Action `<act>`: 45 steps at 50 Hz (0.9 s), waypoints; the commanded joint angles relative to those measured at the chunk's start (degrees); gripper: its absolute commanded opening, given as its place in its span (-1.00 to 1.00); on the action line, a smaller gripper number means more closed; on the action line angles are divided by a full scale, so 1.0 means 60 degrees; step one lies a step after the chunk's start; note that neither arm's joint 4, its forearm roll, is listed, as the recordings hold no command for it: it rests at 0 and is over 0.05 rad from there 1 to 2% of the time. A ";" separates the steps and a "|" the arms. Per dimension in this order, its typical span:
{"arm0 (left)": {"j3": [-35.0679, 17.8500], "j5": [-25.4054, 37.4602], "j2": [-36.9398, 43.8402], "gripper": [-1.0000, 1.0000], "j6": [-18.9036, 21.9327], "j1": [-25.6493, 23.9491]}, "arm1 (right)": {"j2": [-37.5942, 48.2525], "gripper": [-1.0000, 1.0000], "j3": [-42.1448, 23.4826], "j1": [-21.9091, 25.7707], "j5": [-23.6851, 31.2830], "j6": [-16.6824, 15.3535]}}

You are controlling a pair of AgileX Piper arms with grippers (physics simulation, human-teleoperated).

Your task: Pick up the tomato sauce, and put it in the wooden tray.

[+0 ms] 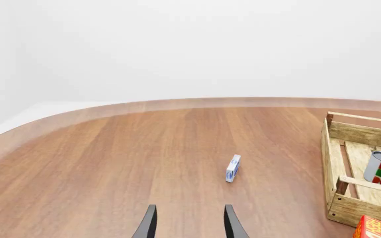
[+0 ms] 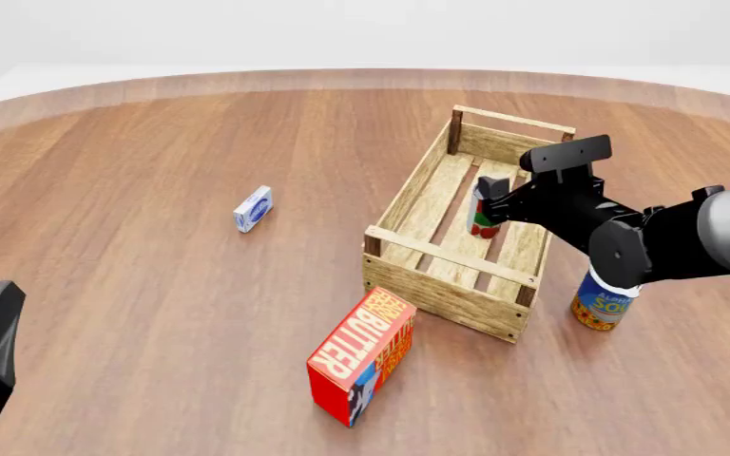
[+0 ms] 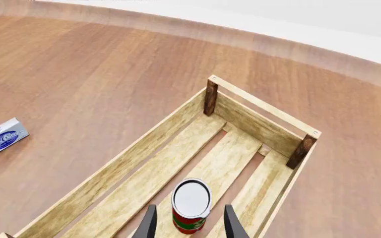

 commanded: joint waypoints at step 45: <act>0.0000 0.0000 0.0000 1.00 0.0000 0.0000 | -0.2455 1.00 0.1116 -0.0005 0.0920 -0.0182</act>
